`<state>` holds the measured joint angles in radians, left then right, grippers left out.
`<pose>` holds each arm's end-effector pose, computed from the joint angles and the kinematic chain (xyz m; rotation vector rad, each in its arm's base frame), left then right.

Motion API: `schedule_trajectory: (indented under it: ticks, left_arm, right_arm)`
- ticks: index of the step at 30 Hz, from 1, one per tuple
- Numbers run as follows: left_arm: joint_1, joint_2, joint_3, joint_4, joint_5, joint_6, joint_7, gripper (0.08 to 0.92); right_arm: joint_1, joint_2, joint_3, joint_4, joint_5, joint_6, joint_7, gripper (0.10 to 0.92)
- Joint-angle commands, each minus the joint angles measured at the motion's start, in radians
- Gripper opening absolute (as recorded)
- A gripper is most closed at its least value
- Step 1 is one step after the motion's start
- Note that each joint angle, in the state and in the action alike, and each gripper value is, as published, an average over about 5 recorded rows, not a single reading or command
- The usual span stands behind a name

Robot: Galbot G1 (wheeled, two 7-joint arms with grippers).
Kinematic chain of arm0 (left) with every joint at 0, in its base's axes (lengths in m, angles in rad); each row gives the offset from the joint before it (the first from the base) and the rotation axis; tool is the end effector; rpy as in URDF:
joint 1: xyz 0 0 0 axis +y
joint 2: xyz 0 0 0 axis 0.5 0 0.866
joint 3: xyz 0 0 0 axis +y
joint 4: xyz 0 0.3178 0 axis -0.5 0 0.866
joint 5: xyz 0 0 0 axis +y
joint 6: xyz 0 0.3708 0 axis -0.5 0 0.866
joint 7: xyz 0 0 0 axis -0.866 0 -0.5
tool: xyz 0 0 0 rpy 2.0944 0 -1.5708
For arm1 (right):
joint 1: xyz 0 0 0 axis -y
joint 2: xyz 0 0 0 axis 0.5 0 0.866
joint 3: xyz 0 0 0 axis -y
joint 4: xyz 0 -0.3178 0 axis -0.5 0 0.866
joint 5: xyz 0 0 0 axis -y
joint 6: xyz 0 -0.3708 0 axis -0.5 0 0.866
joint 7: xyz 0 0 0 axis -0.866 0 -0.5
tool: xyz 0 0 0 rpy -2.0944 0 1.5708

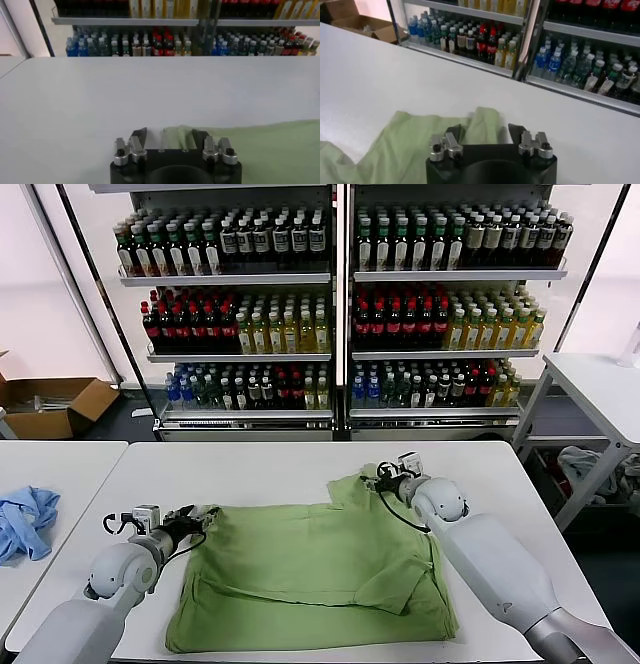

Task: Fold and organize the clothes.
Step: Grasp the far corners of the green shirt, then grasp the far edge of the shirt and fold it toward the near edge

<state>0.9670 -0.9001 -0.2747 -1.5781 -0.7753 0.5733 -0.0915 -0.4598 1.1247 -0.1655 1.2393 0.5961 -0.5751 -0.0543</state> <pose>0.3825 0.1243 -0.2738 -0.1684 -2.4857 0.0113 0.4978 0.0119 -0.2594 0.5575 -2.4621 0.2563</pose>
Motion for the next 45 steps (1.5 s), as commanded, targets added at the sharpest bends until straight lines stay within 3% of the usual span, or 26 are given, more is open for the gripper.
schedule_trajectory:
  ticks: [1,16,27,38,45]
  left_arm:
    - [0.001,-0.008,0.006,0.028,0.009,0.004,0.027,0.5]
    - [0.045,0.005,-0.007,-0.092,0.028,-0.02,0.039,0.097]
    - [0.112,0.043,-0.053,-0.254,0.01,-0.064,-0.001,0.087]
    - [0.295,0.116,-0.122,-0.463,0.025,-0.098,-0.135,0.087]
    - [0.481,0.151,-0.154,-0.592,0.105,-0.112,-0.238,0.087]
  right_arm:
    - [-0.013,-0.003,-0.002,0.001,-0.01,-0.004,-0.006,0.521]
    - [-0.015,-0.06,0.005,0.107,0.001,-0.003,-0.003,0.116]
    - [-0.056,-0.15,0.032,0.318,0.049,-0.003,0.028,0.106]
    - [-0.343,-0.313,0.198,0.653,0.07,-0.002,0.054,0.106]
    - [-0.592,-0.438,0.32,0.859,0.063,0.015,0.054,0.106]
